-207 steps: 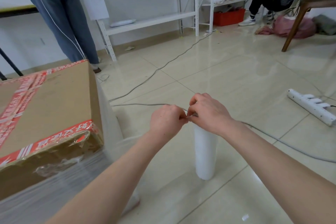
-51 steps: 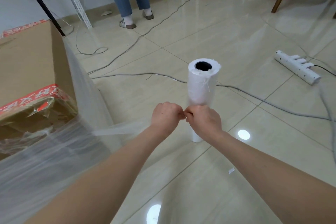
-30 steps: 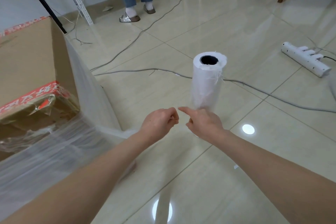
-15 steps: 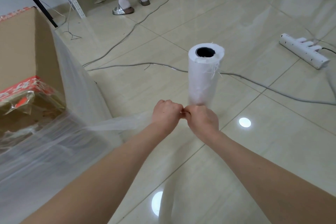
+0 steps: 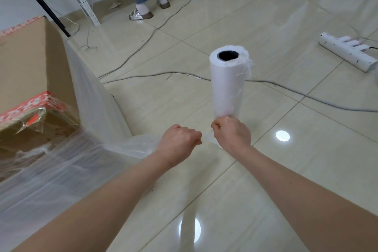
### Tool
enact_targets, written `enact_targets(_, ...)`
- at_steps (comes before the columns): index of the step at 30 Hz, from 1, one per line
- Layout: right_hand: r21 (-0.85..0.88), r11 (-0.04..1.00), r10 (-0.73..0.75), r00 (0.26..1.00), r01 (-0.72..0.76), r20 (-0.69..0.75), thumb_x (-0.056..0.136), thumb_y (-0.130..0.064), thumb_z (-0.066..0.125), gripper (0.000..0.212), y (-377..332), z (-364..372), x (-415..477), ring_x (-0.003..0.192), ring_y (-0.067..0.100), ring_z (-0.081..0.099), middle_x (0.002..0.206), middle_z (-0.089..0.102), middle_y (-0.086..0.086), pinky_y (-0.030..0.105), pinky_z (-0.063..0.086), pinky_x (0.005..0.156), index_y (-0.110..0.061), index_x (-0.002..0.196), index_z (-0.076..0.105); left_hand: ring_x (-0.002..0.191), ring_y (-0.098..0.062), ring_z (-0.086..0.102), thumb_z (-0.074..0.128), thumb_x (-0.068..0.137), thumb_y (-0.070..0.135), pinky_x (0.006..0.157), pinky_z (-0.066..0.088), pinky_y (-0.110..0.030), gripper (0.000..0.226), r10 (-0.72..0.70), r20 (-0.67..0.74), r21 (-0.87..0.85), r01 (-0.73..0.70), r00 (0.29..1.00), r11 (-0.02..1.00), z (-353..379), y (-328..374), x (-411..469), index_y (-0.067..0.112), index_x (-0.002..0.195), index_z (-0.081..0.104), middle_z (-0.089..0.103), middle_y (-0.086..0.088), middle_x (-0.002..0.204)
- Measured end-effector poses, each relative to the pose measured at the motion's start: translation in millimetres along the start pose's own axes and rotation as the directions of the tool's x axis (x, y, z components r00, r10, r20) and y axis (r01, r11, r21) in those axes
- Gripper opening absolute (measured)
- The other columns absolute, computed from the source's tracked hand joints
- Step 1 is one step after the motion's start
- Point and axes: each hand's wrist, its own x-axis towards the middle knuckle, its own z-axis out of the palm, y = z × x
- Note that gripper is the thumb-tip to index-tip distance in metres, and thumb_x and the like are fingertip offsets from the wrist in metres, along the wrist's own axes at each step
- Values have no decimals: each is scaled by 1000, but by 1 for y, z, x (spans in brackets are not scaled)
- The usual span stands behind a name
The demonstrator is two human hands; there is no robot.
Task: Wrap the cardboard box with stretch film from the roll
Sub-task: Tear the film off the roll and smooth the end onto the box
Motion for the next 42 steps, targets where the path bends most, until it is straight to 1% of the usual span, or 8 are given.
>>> enact_targets(5,-91,995,-22,999,26,36,97,-23,40,32,4,4,-6,101,28,61,114,64,2,29,43,74,-35,114,64,90,-24,62,44,99,28,81,37,-29,22,-50,97,-8,51,994,999,-2,-2,-7,17,97,63,69,2,94)
enact_targets(10,-135,985,-92,991,105,99,96,-23,43,33,6,15,-13,103,26,61,115,65,0,31,45,77,-34,126,51,104,-20,57,50,95,38,81,36,-28,23,-244,88,-12,246,966,969,-3,2,6,20,109,55,63,3,110)
enact_targets(16,-112,992,-52,997,58,54,99,-25,40,24,13,17,-14,97,30,62,106,67,6,28,39,68,-27,109,61,133,-19,34,65,82,48,106,26,-33,78,-270,247,55,265,931,963,14,24,38,19,144,28,45,2,139)
enact_targets(22,-85,994,-69,997,71,19,99,-28,41,22,18,19,-14,93,29,63,104,67,5,28,39,67,-29,111,60,112,-26,58,45,99,28,81,38,-30,26,-344,263,97,330,901,939,32,32,46,20,120,58,64,-5,118)
enact_targets(26,-146,974,-169,984,176,59,95,-22,45,39,21,22,-12,95,29,63,109,65,1,32,46,71,-40,130,45,103,-29,61,40,101,26,70,35,-30,27,-317,262,89,304,911,949,36,26,38,20,111,64,66,-5,112)
enact_targets(30,-212,965,-135,986,154,100,99,-25,40,28,20,24,-5,95,26,63,105,66,2,28,38,65,-35,111,64,105,-25,59,37,101,26,73,34,-29,31,-240,210,0,246,948,969,39,23,32,24,119,62,66,1,114)
enact_targets(35,-275,919,-248,956,283,156,102,-31,36,29,15,24,-4,97,24,62,106,65,2,28,36,65,-29,112,63,102,-26,60,37,101,26,73,39,-31,30,-275,226,14,279,935,960,42,14,25,24,112,65,68,1,109)
enact_targets(42,-206,973,-88,992,104,88,93,-24,39,29,17,27,-2,75,27,54,84,60,3,27,34,61,-22,84,66,94,-23,62,35,99,18,85,39,-29,33,-41,146,18,39,988,999,36,12,14,21,110,66,69,5,106)
